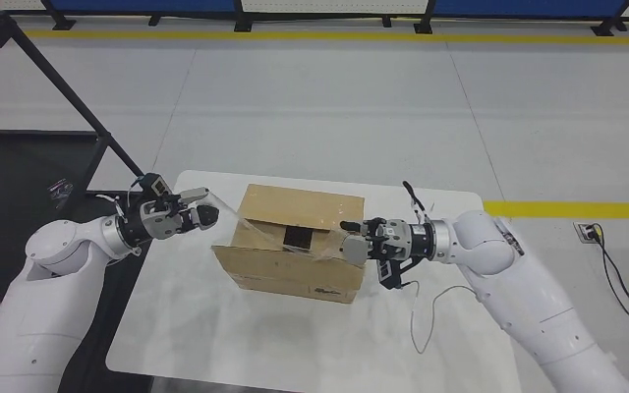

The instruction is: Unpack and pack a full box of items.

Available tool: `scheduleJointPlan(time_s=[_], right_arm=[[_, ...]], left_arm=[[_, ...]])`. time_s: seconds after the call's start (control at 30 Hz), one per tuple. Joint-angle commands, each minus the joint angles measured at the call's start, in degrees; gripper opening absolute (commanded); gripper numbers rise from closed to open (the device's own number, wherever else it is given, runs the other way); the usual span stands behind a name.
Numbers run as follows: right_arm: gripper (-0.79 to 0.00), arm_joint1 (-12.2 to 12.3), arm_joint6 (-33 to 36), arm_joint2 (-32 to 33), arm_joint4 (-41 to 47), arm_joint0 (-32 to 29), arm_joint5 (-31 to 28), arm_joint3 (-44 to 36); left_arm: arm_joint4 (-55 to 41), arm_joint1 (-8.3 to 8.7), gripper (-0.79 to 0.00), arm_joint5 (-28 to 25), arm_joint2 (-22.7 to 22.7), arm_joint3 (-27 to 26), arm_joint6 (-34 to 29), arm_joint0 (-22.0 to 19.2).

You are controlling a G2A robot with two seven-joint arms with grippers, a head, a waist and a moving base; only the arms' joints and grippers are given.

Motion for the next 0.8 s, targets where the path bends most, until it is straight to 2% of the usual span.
scheduleJointPlan(time_s=[0.0,0.1,0.13,0.77], right_arm=[[-0.422,0.0,1.16,0.17,-1.15,-0.58,-0.41,-0.86],[-0.711,0.03,2.24,0.45,-2.02,-1.05,-0.5,-1.33],[-0.785,0.05,2.4,0.51,-2.2,-1.14,-0.49,-1.4],[-0.785,0.75,6.01,3.32,-7.57,-2.99,-1.88,-5.99]], left_arm=[[0.0,0.0,0.0,0.0,0.0,0.0,0.0,0.0],[0.0,0.0,0.0,0.0,0.0,0.0,0.0,0.0],[0.0,0.0,0.0,0.0,0.0,0.0,0.0,0.0],[0.0,0.0,0.0,0.0,0.0,0.0,0.0,0.0]])
